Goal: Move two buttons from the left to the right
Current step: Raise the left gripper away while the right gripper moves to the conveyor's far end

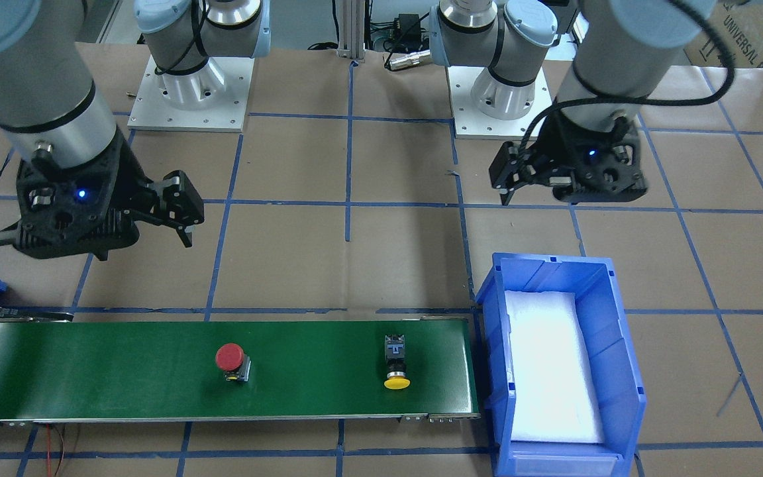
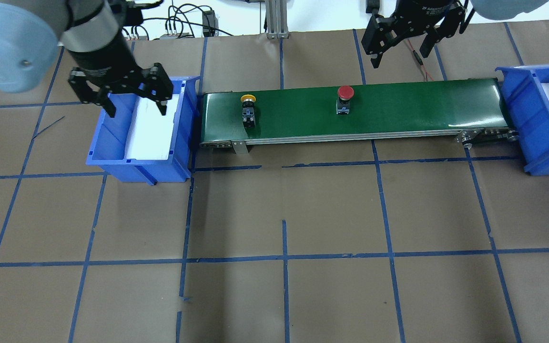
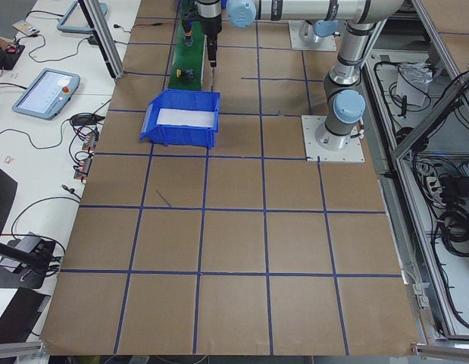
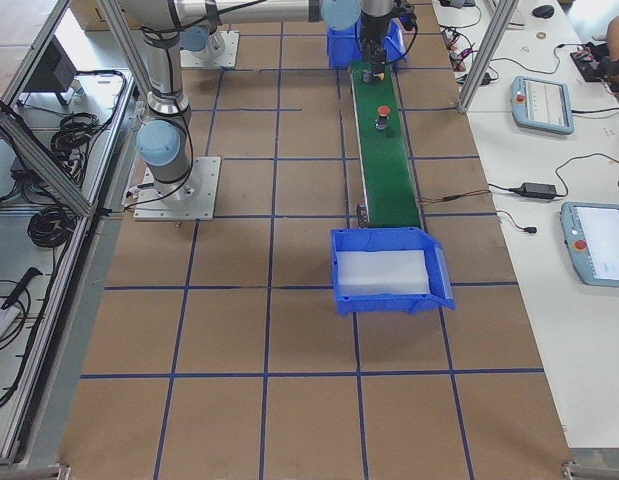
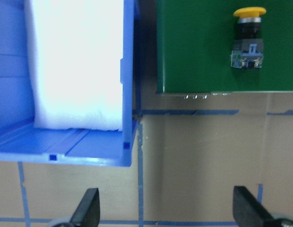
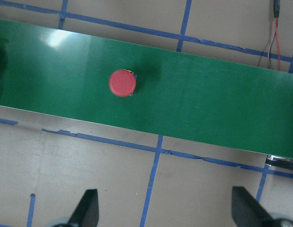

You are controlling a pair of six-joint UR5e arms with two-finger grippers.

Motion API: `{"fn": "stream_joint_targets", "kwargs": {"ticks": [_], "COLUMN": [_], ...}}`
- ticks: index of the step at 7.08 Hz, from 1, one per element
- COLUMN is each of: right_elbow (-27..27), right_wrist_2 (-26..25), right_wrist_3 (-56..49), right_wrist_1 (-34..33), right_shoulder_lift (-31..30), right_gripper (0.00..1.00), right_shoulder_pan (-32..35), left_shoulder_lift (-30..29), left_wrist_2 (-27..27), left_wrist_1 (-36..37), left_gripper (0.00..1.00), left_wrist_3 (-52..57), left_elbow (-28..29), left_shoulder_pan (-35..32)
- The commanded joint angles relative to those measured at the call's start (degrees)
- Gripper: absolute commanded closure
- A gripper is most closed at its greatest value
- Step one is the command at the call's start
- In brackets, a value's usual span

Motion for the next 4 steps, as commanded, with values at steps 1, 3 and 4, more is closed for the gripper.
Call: {"fn": "stream_joint_targets", "kwargs": {"ticks": [1,3,4], "right_elbow": [-1.54,-1.19,-0.84], "right_wrist_2": [0.0,-0.61,-0.62], "right_wrist_3": [-11.6,-25.23,-31.72], "right_wrist_1": [-0.18,-0.88,-1.4], "right_shoulder_lift": [3.79,5.82,7.48], "right_gripper": [0.02,0.02,0.0], "right_shoulder_pan": [-4.72,-8.6,-9.75], "left_shoulder_lift": [2.18,-1.22,-1.16], "left_wrist_2": [0.16,-7.08,-2.87], "left_wrist_1": [-2.42,6.12,7.15], "left_gripper": [0.0,0.0,0.0], "left_wrist_3": [6.97,-0.38,-0.84], "left_elbow": [-0.13,-0.56,-0.48], "left_shoulder_pan": [5.67,-0.97,-4.58]}}
